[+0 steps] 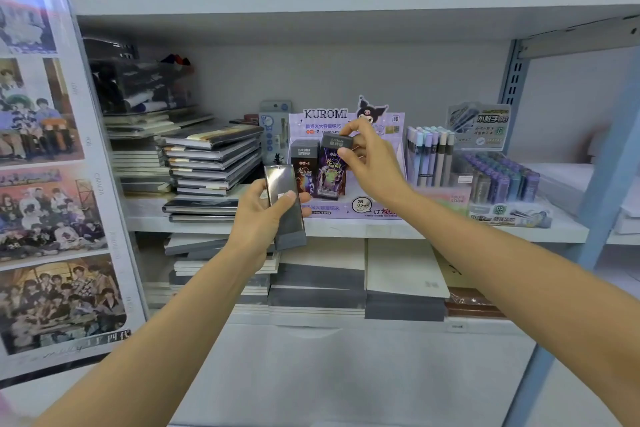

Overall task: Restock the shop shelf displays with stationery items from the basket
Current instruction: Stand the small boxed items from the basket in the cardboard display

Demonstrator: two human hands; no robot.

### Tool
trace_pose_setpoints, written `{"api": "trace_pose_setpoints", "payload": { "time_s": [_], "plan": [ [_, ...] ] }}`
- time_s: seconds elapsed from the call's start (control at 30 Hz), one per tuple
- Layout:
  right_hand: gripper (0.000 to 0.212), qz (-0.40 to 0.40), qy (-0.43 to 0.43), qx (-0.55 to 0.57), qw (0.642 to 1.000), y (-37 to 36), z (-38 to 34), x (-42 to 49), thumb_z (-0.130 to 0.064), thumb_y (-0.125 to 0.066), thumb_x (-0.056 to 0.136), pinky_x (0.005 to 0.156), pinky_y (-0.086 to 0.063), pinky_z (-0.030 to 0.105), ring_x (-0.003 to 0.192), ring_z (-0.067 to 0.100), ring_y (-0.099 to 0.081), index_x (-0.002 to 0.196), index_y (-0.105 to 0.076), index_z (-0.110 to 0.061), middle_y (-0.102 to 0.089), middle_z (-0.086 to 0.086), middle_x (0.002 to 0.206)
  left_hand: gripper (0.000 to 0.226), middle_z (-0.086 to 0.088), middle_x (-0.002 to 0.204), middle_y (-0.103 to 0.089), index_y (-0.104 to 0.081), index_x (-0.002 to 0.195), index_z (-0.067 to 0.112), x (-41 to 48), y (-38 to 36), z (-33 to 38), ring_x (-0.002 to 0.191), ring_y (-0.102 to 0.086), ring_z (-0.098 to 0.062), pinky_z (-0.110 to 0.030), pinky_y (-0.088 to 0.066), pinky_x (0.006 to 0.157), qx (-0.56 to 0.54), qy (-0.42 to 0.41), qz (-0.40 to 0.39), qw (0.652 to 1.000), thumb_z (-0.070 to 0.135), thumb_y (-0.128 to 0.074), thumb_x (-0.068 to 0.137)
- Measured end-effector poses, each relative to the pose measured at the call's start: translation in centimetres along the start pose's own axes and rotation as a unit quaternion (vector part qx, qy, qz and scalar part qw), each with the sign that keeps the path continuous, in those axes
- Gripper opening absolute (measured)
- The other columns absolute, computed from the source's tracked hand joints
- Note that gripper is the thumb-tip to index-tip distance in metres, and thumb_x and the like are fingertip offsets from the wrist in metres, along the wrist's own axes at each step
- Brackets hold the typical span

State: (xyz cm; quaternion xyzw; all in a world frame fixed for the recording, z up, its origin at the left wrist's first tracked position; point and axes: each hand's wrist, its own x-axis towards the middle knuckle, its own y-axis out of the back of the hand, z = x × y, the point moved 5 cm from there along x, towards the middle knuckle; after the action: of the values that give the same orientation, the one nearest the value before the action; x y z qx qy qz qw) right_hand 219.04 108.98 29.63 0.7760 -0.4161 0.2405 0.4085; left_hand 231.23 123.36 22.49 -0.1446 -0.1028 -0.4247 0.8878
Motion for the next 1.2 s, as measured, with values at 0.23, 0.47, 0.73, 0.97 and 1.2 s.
{"api": "trace_pose_setpoints", "payload": {
  "time_s": [0.23, 0.47, 0.73, 0.97, 1.2],
  "plan": [
    [0.018, -0.021, -0.006, -0.012, 1.0, 0.9, 0.5, 0.0, -0.006, -0.056, 0.095, 0.081, -0.057, 0.045, 0.086, 0.023, -0.067, 0.108, -0.047, -0.015, -0.07, 0.006, 0.097, 0.017, -0.007, 0.097, -0.076, -0.055, 0.114, 0.012, 0.2, -0.2, -0.7, 0.087, -0.073, -0.025, -0.031, -0.059, 0.068, 0.005, 0.012, -0.01, 1.0, 0.011, -0.056, 0.097],
    [0.02, -0.062, -0.003, -0.038, 0.997, 0.6, 0.5, 0.8, -0.007, -0.058, 0.094, 0.081, -0.057, 0.044, 0.085, 0.023, -0.067, 0.102, -0.047, -0.021, -0.069, 0.007, 0.092, 0.022, -0.009, 0.098, -0.075, -0.054, 0.118, 0.008, 0.2, -0.4, -0.9, 0.088, -0.073, -0.027, -0.033, -0.06, 0.072, 0.013, 0.01, -0.013, 1.0, 0.012, -0.057, 0.096],
    [0.024, 0.01, 0.033, -0.081, 0.996, -0.4, 0.7, 0.6, -0.011, -0.064, 0.091, 0.07, -0.044, 0.016, 0.079, 0.008, -0.055, 0.111, -0.053, -0.017, -0.057, -0.004, 0.091, 0.024, -0.009, 0.094, -0.076, -0.057, 0.116, 0.008, 0.0, -0.3, -1.0, 0.083, -0.074, -0.027, -0.034, -0.061, 0.072, 0.004, 0.009, -0.005, 1.0, 0.011, -0.061, 0.093],
    [0.014, 0.01, 0.007, -0.105, 0.994, 0.2, 1.1, 0.2, -0.014, -0.065, 0.09, 0.084, -0.046, 0.028, 0.093, 0.015, -0.049, 0.104, -0.063, -0.013, -0.043, -0.002, 0.106, 0.024, -0.01, 0.094, -0.076, -0.063, 0.114, 0.012, -0.3, -0.6, -0.9, 0.082, -0.074, -0.025, -0.032, -0.061, 0.068, 0.006, 0.015, -0.011, 1.0, 0.01, -0.065, 0.091],
    [0.032, -0.133, -0.114, 0.131, 0.976, -0.1, -0.6, -1.6, -0.027, -0.062, 0.094, 0.069, -0.054, 0.024, 0.077, 0.006, -0.065, 0.124, -0.058, -0.017, -0.067, -0.001, 0.103, 0.026, -0.012, 0.093, -0.075, -0.065, 0.114, 0.008, -0.9, -2.6, -0.2, 0.081, -0.074, -0.027, -0.029, -0.058, 0.064, 0.01, 0.016, -0.057, 0.998, 0.009, -0.068, 0.088]
  ]
}}
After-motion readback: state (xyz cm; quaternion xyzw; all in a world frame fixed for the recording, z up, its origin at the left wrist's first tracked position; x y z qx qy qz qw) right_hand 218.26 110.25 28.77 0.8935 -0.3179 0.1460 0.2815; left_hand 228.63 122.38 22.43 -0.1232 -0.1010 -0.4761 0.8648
